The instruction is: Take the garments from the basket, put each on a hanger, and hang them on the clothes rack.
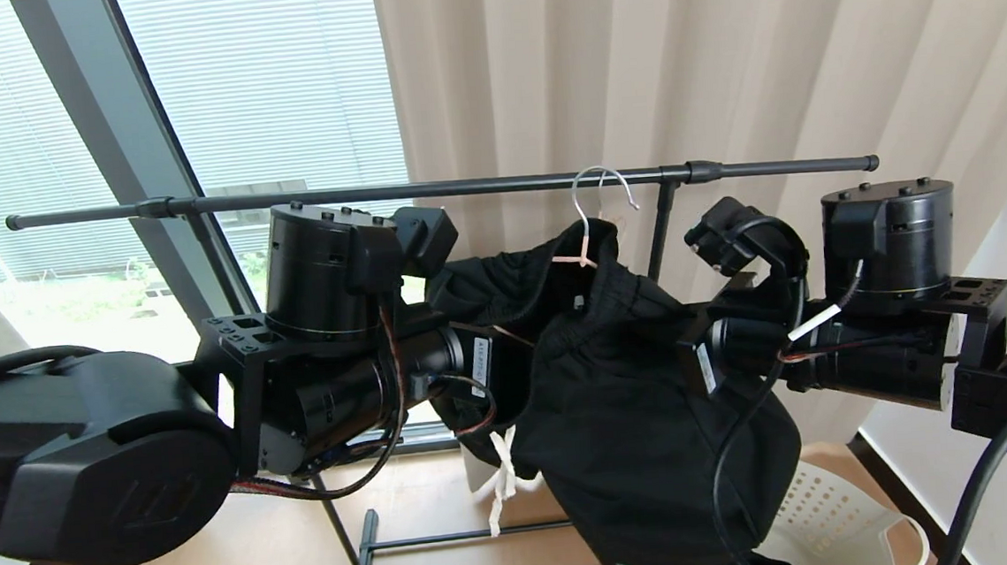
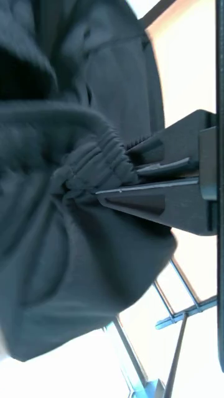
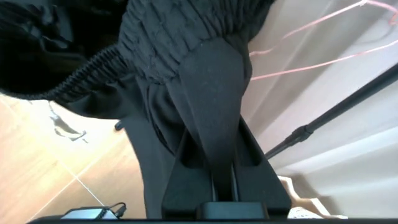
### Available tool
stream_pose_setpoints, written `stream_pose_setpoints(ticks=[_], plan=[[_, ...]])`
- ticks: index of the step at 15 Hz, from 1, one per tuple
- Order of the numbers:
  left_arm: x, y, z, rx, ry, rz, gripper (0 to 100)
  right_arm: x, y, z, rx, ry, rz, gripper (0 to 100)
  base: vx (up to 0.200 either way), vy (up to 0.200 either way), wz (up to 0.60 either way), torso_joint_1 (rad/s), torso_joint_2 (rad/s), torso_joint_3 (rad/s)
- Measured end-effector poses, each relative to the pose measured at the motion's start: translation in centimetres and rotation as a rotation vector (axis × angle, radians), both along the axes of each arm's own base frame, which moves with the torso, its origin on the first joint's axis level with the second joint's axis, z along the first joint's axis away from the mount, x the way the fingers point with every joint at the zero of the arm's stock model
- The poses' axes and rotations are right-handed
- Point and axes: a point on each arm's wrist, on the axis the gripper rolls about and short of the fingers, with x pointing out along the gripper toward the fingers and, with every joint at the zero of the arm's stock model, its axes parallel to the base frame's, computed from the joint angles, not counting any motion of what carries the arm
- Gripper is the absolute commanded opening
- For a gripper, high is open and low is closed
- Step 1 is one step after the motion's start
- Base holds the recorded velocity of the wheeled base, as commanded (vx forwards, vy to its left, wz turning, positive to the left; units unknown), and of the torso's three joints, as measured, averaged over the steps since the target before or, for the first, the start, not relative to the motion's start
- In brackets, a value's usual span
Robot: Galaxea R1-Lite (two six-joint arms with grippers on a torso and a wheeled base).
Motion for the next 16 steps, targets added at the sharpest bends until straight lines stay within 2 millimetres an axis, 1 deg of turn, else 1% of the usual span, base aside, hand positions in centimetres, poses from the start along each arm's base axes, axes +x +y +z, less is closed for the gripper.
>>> stream_pose_setpoints(ticks=[3, 6, 7, 12, 14, 16], plan=[[0.6, -0.4, -0.3, -0.018, -0.020, 0.000, 0, -0.6, -0.4, 0.7, 0.031, -0.006, 0.041, 0, 0.000, 0.000, 0.00, 0.000, 0.00, 0.000], [0.8, -0.8, -1.0, -0.015, -0.004, -0.021, 0, -1.2, -0.8, 1.1, 0.051, -0.031, 0.052, 0, 0.000, 0.000, 0.00, 0.000, 0.00, 0.000], [0.9, -1.0, -1.1, -0.023, -0.012, -0.030, 100, -1.4, -0.8, 1.3, 0.064, -0.049, 0.066, 0, 0.000, 0.000, 0.00, 0.000, 0.00, 0.000], [1.3, -2.3, -1.3, -0.058, -0.052, -0.062, 100, -2.5, -1.3, 1.8, 0.081, -0.066, 0.103, 0, 0.000, 0.000, 0.00, 0.000, 0.00, 0.000], [0.8, -2.8, -1.1, -0.078, -0.073, -0.084, 100, -2.9, -1.4, 2.0, 0.087, -0.073, 0.112, 0, 0.000, 0.000, 0.00, 0.000, 0.00, 0.000], [0.1, -2.8, -0.9, -0.089, -0.086, -0.098, 100, -3.0, -1.4, 2.2, 0.091, -0.075, 0.122, 0, 0.000, 0.000, 0.00, 0.000, 0.00, 0.000]])
